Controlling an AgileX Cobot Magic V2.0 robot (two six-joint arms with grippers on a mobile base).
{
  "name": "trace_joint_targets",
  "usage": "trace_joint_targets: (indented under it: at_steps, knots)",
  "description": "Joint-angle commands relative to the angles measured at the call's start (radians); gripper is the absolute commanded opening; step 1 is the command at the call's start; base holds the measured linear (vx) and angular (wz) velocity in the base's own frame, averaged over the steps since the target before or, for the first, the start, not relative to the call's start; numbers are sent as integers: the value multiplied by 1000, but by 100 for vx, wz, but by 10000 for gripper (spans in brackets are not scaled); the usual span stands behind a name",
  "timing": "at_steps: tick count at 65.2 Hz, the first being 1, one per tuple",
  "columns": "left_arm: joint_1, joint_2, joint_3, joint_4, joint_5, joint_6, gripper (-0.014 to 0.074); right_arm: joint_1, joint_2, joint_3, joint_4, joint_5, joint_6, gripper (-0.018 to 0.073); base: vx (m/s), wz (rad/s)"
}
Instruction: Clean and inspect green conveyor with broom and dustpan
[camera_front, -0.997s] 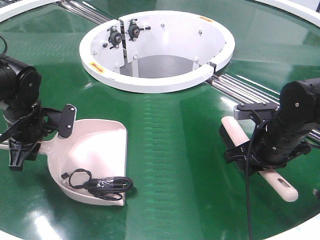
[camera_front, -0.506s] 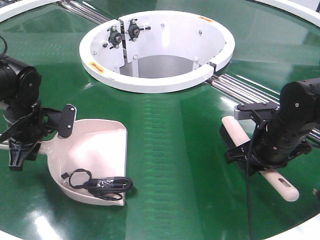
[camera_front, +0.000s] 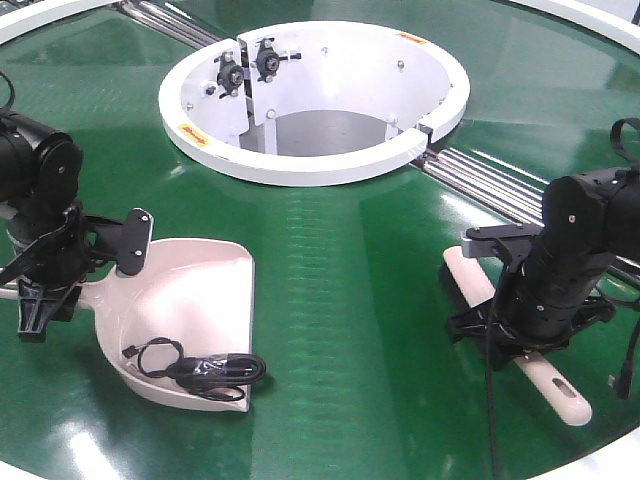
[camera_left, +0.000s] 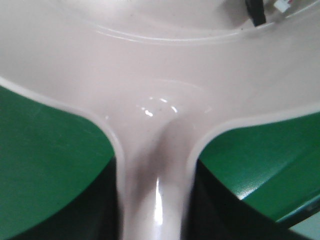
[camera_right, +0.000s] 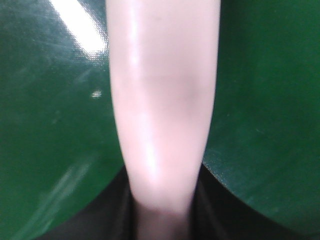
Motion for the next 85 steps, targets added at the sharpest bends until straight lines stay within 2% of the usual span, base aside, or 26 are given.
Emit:
trace_joint_targets:
  at_steps: [1, 14, 20, 29, 39, 61, 66, 79, 85]
  knots:
    - [-5, -48, -26, -7, -5, -22, 57, -2, -34, -23, -13, -1, -10, 181, 0, 0]
    - [-4, -48, -26, -30, -5, -72, 203, -2, -34, -23, -15, -1, -9, 386, 0, 0]
    - [-4, -49, -26, -33, -5, -72, 302, -2, -35, -23, -23, -9, -3, 466, 0, 0]
    - [-4, -52, -26, -35, 13, -82, 451, -2, -45, -23, -35, -13, -2, 522, 0, 0]
    - [-4, -61, -26, -59, 22, -134, 552, -2, -74, -23, -35, -15, -2, 526, 0, 0]
    - [-5, -188, -26, -230, 77, -145, 569, -2, -209, -23, -35, -73, -6, 526, 0, 0]
    - [-5, -247, -26, -270, 79, -145, 569, -2, -256, -23, -35, -111, -6, 526, 0, 0]
    - [-5, -429, -26, -316, 74, -150, 569, -2, -404, -23, -30, -210, -11, 526, 0, 0]
    - [-5, -508, -26, -394, 74, -162, 569, -2, -479, -20, -30, -242, -41, 526, 0, 0]
